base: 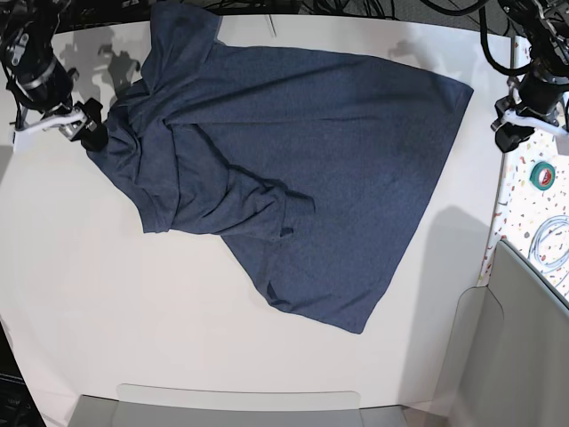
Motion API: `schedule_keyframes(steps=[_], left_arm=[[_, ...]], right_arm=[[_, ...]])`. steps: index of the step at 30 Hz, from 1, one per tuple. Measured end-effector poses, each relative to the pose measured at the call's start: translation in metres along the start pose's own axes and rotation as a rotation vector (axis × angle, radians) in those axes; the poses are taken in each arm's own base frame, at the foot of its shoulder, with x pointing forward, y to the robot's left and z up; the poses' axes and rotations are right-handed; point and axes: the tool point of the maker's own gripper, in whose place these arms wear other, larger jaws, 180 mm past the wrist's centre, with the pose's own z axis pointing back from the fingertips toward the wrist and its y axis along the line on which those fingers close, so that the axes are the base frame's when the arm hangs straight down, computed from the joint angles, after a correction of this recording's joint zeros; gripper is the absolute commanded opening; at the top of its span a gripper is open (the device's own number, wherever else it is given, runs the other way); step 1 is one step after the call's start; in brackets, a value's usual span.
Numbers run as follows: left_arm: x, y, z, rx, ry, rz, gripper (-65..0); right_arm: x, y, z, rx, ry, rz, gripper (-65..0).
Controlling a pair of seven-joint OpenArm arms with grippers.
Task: Layout the t-shirt on the table in an organized manner, then fold the t-shirt properly
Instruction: 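Grasp the shirt's hem with the right gripper and a corner with the left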
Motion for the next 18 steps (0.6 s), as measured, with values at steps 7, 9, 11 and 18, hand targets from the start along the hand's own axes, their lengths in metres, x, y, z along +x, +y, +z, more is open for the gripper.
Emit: schedule_keyframes(steps=[7, 9, 11, 18], left_arm=[[-0.029, -0.070, -0.032, -0.186, 0.125, -0.096, -47.2], [-0.040, -0.085, -0.040, -0.228, 0.165, -0.115, -47.2], [-0.051, -0.096, -0.043, -0.258, 0.200, -0.126, -47.2], [-0.073, -0.082, -0.057, -0.234, 0.280, -0.076, -47.2]], right_arm=[[-0.003, 0.126, -0.098, 0.122, 0.066, 0.297, -26.7], [0.001, 0.157, -0.117, 0.134, 0.071, 0.383, -26.7], [0.006, 0.183, -0.128, 0.184, 0.076, 0.409, -26.7], [0.017, 0.188, -0.162, 0.209, 0.146, 0.582, -26.7]])
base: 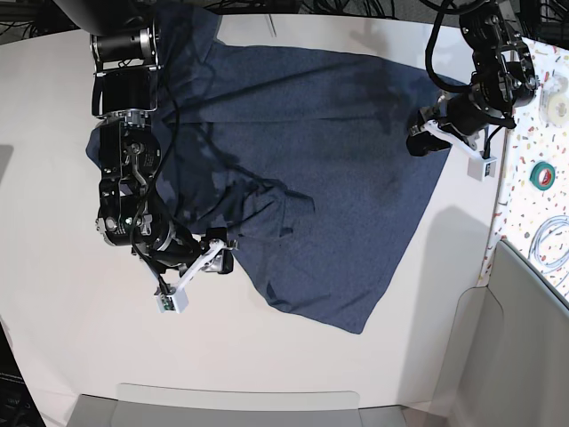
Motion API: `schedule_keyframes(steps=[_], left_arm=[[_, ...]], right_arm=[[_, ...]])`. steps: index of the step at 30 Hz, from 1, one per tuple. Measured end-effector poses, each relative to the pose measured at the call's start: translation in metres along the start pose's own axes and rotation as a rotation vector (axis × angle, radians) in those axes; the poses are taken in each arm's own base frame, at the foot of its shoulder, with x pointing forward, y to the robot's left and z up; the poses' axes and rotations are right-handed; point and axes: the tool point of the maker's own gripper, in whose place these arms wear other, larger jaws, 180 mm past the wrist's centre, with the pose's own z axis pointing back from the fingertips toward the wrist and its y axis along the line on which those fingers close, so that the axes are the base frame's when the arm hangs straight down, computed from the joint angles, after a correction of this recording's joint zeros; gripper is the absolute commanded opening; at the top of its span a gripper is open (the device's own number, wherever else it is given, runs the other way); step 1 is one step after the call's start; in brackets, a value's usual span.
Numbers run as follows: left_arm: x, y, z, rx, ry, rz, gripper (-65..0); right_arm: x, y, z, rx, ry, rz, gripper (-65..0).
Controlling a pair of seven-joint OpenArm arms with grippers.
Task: Layout the t-shirt on the table in an organized manner, then fold the t-shirt properly
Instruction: 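Grasp the shirt's hem with the right gripper and a corner with the left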
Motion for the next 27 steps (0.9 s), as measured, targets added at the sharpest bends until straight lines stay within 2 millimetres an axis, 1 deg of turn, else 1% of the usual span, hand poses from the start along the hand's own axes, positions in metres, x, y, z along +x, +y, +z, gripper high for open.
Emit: schedule_keyframes(steps=[3, 5, 9, 11, 12, 13, 15, 16, 17, 19, 20, 22, 24, 27], left_arm=[[-0.002, 0.008, -0.002, 0.014, 0.016, 0.008, -47.2], [-0.003, 0.012, -0.003, 0.021, 0.020, 0.016, -47.2], [-0.009, 0.017, -0.007, 0.026, 0.039, 0.036, -47.2], [-0.005, 0.017, -0.008, 0.024, 0.032, 0.034, -47.2], [-0.002, 0.016, -0.008, 0.022, 0.026, 0.032, -47.2], [0.001, 0.014, -0.008, 0.018, 0.020, 0.031, -47.2], [0.003, 0.014, -0.009, 0.016, 0.015, 0.029, -47.2], [0.003, 0.013, -0.009, 0.015, 0.013, 0.028, -47.2], [0.002, 0.013, -0.009, 0.015, 0.015, 0.028, -47.2], [0.002, 0.014, -0.009, 0.017, 0.016, 0.029, -47.2], [0.001, 0.014, -0.009, 0.017, 0.017, 0.030, -47.3], [-0.003, 0.018, -0.012, 0.017, 0.031, 0.048, -48.7], [-0.011, 0.025, -0.016, 0.025, 0.058, 0.071, -51.3], [-0.026, 0.038, -0.022, 0.048, 0.099, 0.116, -55.0]], right_arm=[[-0.025, -0.002, -0.015, 0.021, 0.084, 0.002, -26.7], [-0.039, -0.003, -0.019, 0.032, 0.129, 0.018, -26.7], [-0.054, -0.005, -0.027, 0.058, 0.170, 0.041, -27.1], [-0.062, -0.006, -0.030, 0.066, 0.196, 0.047, -28.0], [-0.067, -0.005, -0.032, 0.075, 0.210, 0.052, -31.6], [-0.073, -0.002, -0.035, 0.085, 0.228, 0.073, -39.5], [-0.080, 0.007, -0.039, 0.103, 0.257, 0.130, -62.9], [-0.081, 0.013, -0.041, 0.114, 0.259, 0.138, -65.0], [-0.083, 0.017, -0.042, 0.122, 0.264, 0.155, -65.0], [-0.085, 0.025, -0.043, 0.139, 0.271, 0.159, -63.5], [-0.083, 0.026, -0.042, 0.139, 0.266, 0.162, -65.0], [-0.077, 0.023, -0.036, 0.124, 0.252, 0.182, -65.0], [-0.061, 0.018, -0.027, 0.099, 0.208, 0.197, -65.0], [-0.025, 0.006, -0.006, 0.005, 0.100, 0.142, -65.0]])
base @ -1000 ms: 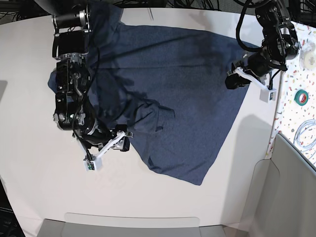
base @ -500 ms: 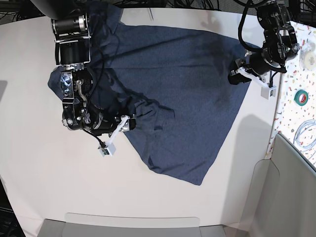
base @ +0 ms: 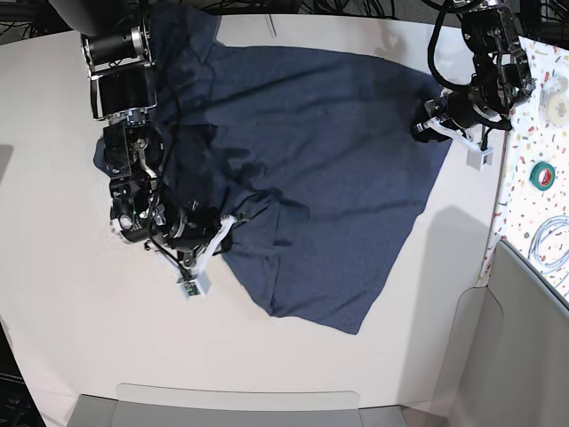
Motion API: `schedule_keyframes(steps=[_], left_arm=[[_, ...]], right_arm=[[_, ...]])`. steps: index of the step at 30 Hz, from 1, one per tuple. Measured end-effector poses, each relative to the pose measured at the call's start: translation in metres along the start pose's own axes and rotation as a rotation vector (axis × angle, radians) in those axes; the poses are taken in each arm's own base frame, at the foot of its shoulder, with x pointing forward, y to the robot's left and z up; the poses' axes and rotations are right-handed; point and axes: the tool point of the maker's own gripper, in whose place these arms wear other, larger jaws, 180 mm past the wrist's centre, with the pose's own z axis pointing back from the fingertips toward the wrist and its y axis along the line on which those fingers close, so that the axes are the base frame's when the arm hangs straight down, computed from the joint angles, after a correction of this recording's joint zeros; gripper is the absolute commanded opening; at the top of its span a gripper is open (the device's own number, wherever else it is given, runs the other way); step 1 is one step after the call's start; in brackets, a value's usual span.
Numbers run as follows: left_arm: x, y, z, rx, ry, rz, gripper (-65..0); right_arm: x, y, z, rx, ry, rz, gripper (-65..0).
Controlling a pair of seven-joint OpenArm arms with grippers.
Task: Layout the t-shirt on the table in an organized manner, then fold the t-shirt properly
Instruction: 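Grasp the shirt's hem with the right gripper and a corner with the left, then drag the hem with the right gripper away from the left gripper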
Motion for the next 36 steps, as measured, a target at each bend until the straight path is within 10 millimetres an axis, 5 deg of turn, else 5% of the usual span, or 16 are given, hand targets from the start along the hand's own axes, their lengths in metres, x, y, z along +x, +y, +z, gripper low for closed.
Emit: schedule_keyframes(steps=[3, 8, 15, 22, 28, 36], left_arm=[[-0.004, 0.003, -0.007, -0.028, 0.012, 0.039, -57.4], [-0.005, 0.004, -0.008, -0.030, 0.017, 0.046, -59.9], [-0.004, 0.012, -0.002, -0.009, 0.023, 0.028, -59.8], [0.010, 0.034, -0.003, 0.076, -0.052, -0.022, -59.8], [0.008, 0.043, -0.009, 0.079, -0.065, 0.010, -59.9], [0.010, 0.046, -0.012, 0.077, -0.086, 0.026, -59.9]], right_arm=[[0.020, -0.015, 0.023, -0.075, -0.078, -0.064, -65.0], [0.016, -0.039, 0.031, -0.151, -0.075, -0.145, -65.0], [-0.007, -0.044, 0.017, -0.157, -0.004, -0.180, -65.0], [-0.055, -0.083, -0.001, -0.282, 0.150, -0.195, -65.0], [-0.052, -0.124, 0.012, -0.499, 0.168, -0.073, -65.0], [-0.041, -0.145, 0.027, -0.648, 0.169, 0.029, -65.0]])
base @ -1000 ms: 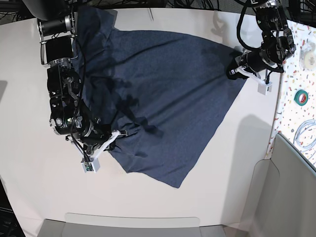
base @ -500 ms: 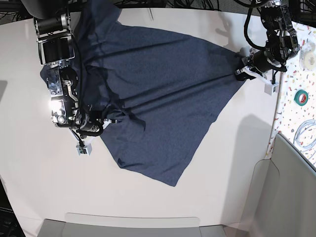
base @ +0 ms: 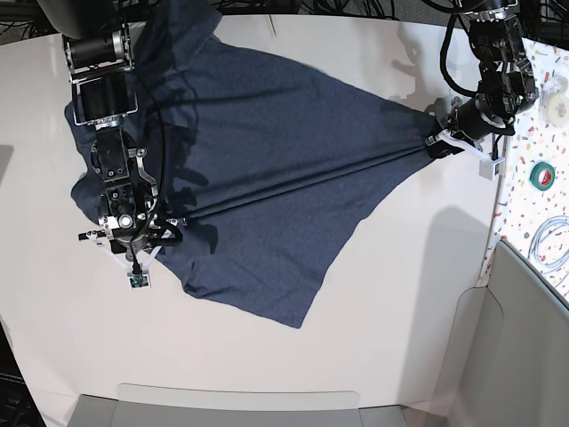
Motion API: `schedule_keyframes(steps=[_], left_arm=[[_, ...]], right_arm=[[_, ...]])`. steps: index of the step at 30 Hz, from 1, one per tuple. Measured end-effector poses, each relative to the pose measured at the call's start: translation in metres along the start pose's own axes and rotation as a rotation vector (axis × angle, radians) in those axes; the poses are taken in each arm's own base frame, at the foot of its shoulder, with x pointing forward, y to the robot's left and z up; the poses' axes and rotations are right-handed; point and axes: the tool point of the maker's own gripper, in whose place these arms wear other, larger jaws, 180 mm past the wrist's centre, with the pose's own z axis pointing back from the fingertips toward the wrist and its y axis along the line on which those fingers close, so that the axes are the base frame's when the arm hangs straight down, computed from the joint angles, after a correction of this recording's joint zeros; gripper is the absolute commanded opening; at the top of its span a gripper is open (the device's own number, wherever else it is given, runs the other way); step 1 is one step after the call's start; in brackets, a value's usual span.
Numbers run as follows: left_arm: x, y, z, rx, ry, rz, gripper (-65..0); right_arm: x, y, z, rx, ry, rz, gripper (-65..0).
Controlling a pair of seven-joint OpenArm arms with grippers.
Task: Layout the t-shirt on the table in an organized manner, then fold the t-shirt properly
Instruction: 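Drag the hem with the right gripper away from the left gripper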
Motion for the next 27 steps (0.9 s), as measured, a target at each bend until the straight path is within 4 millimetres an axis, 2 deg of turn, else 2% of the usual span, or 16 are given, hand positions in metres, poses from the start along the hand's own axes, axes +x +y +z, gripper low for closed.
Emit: schedule_keyframes(steps=[2, 3, 6, 8, 9, 11, 13, 17, 19, 23, 25, 27], left_arm=[[0.000, 0.000, 0.000, 0.000, -0.001, 0.000, -59.9], [0.000, 0.000, 0.000, -0.001, -0.001, 0.000, -59.9], [0.002, 0.002, 0.000, 0.011, -0.010, -0.005, -59.9], [0.002, 0.004, 0.000, 0.016, -0.013, -0.006, -59.9], [0.002, 0.004, 0.000, 0.016, -0.014, -0.005, -60.0], [0.002, 0.003, 0.000, 0.015, -0.014, -0.005, -60.0], [0.002, 0.003, 0.000, 0.015, -0.014, -0.005, -60.0], [0.003, 0.004, 0.000, 0.018, -0.014, -0.003, -59.8], [0.002, 0.004, 0.000, 0.019, -0.014, -0.004, -59.8], [0.002, 0.004, 0.000, 0.018, -0.014, -0.003, -59.8], [0.002, 0.004, 0.000, 0.019, -0.013, -0.004, -59.8], [0.002, 0.005, 0.000, 0.026, -0.013, -0.008, -59.8]], right_arm=[[0.006, -0.011, 0.001, -0.049, -0.016, 0.023, -65.0], [0.012, -0.022, 0.002, -0.103, -0.040, 0.035, -65.0], [0.024, -0.079, 0.009, -0.277, -0.078, 0.002, -65.0], [0.028, -0.101, 0.014, -0.345, -0.101, -0.013, -65.0], [0.028, -0.105, 0.013, -0.348, -0.104, -0.025, -65.0], [0.026, -0.101, 0.009, -0.330, -0.103, -0.040, -61.1], [0.021, -0.096, 0.003, -0.313, -0.082, -0.037, -53.0], [0.006, -0.099, -0.006, -0.320, -0.034, -0.027, -39.0], [0.005, -0.098, -0.006, -0.317, -0.031, -0.028, -36.9], [0.000, -0.085, -0.004, -0.291, 0.002, -0.036, -36.5], [0.009, -0.079, 0.010, -0.262, -0.054, 0.030, -36.4], [0.026, -0.069, 0.032, -0.232, -0.138, 0.094, -36.3]])
